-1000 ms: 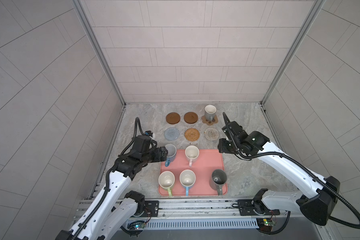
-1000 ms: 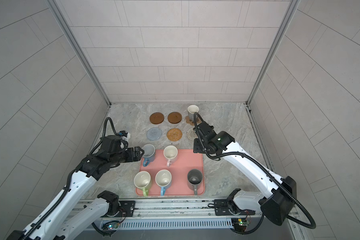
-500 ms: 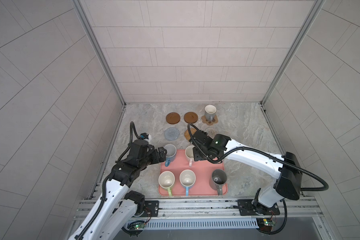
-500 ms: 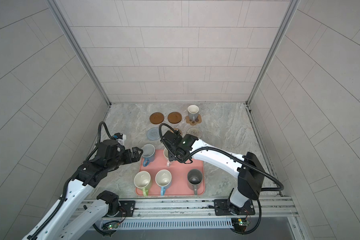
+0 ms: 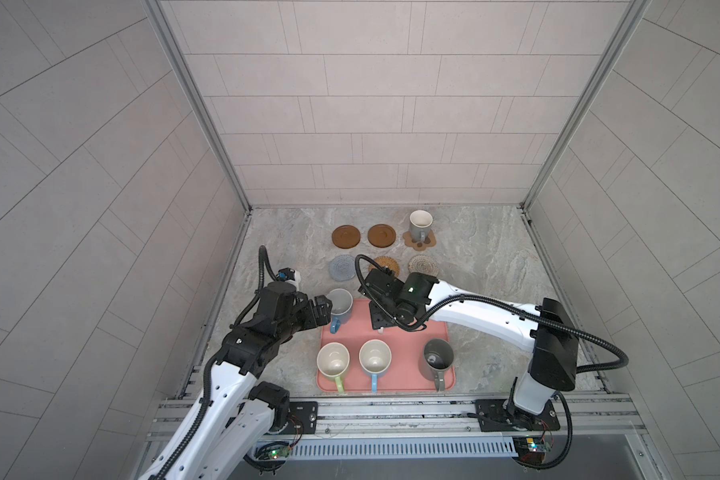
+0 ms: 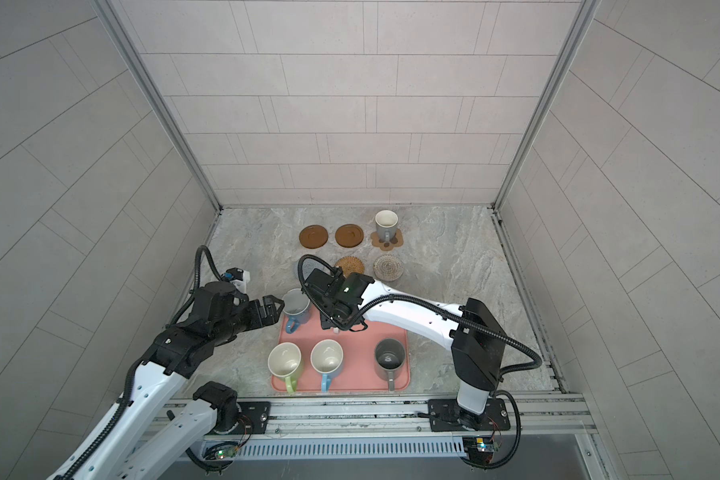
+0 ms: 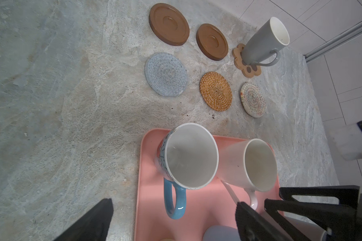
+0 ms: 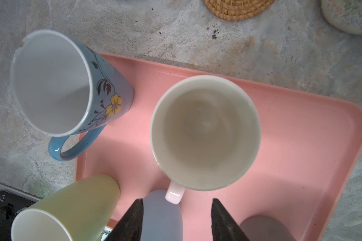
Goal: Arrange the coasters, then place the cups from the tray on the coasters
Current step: 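Lower right gripper onto the white mug at the tray's far edge and grasp it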
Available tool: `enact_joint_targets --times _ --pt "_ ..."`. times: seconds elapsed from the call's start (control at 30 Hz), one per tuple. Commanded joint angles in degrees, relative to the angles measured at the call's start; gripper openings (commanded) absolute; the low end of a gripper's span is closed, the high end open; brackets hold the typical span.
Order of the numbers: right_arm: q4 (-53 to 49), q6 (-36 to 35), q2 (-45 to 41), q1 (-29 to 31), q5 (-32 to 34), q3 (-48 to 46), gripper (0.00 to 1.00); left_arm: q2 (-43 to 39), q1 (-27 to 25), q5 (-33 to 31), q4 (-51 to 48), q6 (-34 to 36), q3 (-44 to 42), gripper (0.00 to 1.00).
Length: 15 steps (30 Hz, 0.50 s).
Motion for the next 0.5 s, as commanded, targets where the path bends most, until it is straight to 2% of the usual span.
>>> enact_joint_targets --times 0.0,0.47 --pt "-2.08 1.77 1.2 0.45 0.29 0.88 0.55 -0.18 -0.25 -0.63 -0.56 0.43 0.26 0.99" --pt "-1.94 4.16 3.12 1.42 1.32 -1.08 0.52 -0.78 -0.25 -0.25 0.12 0.11 -1.03 0.99"
